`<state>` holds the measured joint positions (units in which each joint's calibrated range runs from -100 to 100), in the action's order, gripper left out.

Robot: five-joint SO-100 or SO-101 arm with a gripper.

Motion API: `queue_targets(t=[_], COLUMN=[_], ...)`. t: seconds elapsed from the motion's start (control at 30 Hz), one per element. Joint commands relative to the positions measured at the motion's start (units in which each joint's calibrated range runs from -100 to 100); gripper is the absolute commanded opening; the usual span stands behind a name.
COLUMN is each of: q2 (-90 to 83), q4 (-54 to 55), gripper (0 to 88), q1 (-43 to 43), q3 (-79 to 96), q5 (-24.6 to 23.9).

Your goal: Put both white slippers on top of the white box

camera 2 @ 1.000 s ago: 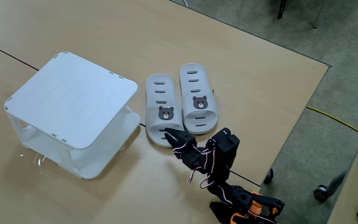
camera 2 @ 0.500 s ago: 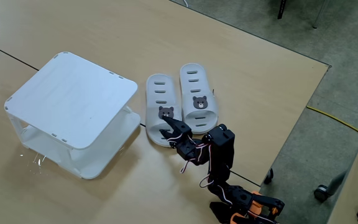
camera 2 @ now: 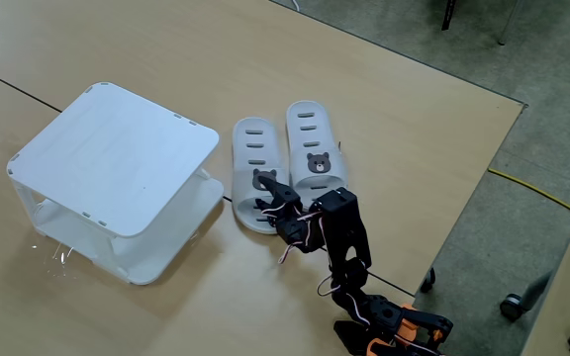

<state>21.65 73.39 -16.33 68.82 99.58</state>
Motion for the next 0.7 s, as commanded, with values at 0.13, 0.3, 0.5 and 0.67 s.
queue_targets(t=[0.13, 0.3, 0.5, 0.67], q2=[11.04, 12.89, 12.89, 12.64], q4=[0.73, 0.64, 0.64, 0.64], gripper=[25.4, 24.8, 21.6, 0.7], q1=[-3.57, -5.55, -5.96, -5.87], q3=[-21.69, -24.39, -25.03, -24.84], q5=[0.42, 0.42, 0.42, 0.42])
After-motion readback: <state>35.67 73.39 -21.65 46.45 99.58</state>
